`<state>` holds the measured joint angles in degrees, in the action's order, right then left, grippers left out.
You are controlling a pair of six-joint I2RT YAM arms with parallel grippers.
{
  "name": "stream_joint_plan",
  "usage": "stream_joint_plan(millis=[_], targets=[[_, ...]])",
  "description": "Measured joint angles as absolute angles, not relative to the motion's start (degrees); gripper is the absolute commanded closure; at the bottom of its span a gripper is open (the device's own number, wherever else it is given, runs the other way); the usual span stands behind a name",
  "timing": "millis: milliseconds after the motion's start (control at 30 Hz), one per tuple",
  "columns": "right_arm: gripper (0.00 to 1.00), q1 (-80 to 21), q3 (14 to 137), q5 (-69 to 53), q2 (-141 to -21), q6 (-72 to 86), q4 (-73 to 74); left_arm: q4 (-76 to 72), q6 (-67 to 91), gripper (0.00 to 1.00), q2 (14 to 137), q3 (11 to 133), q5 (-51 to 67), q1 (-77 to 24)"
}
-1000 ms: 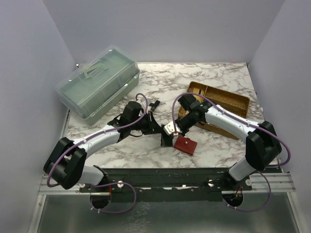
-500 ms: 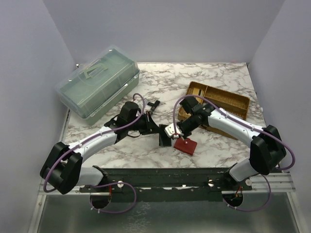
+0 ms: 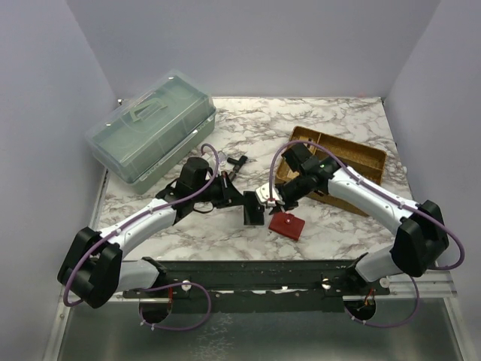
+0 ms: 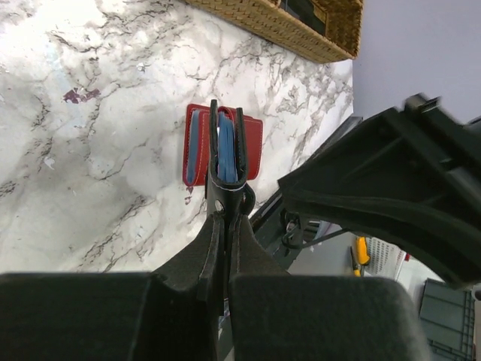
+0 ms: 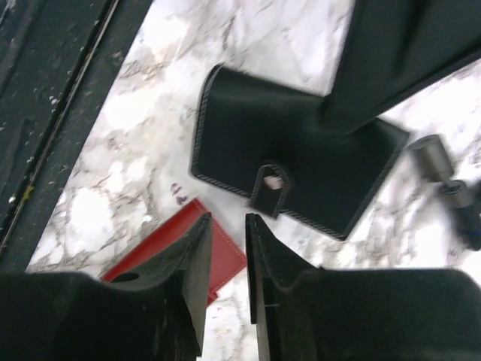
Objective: Take the credit cards out of the card holder
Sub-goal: Open the card holder.
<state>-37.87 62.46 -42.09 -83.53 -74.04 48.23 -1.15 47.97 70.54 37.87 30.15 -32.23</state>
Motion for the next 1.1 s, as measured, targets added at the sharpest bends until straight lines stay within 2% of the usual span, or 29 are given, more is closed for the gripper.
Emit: stream_joint_plan(millis=[133, 533, 667, 833, 900, 933, 967, 1100], targets=[[0.48, -37.89, 66.15, -43.97, -83.83, -75.83, 47.66, -1.13, 47.97, 1.00, 71.20, 37.93, 31.55, -32.25], [0.47, -40.21, 67.11, -44.36, -88.84, -85.08, 47.92, -0.47, 47.99, 1.00, 73.41, 39.51, 33.28, -32.34], [0.56, -41.25, 67.11, -44.18, -88.88, -86.02, 47.92, -0.36, 47.97, 1.00, 73.49, 39.55, 33.50, -32.36], [0.75, -41.32, 67.09, -43.70, -88.92, -87.22, 48.34, -0.30, 47.94, 1.00, 73.82, 39.64, 33.80, -32.38], [0.86, -41.32, 66.98, -43.57, -88.92, -87.59, 48.51, -0.23, 47.92, 1.00, 73.95, 39.64, 33.89, -32.38], [0.96, -41.32, 66.78, -43.55, -88.92, -87.90, 48.56, -0.14, 47.90, 1.00, 74.00, 39.64, 33.93, -32.45], [0.99, -41.32, 66.57, -43.53, -88.92, -88.12, 48.53, 0.03, 47.88, 1.00, 74.02, 39.64, 33.95, -32.56], [1.00, -41.45, 66.04, -43.38, -88.92, -88.33, 48.40, 0.54, 47.68, 1.00, 74.04, 39.64, 34.02, -32.93]])
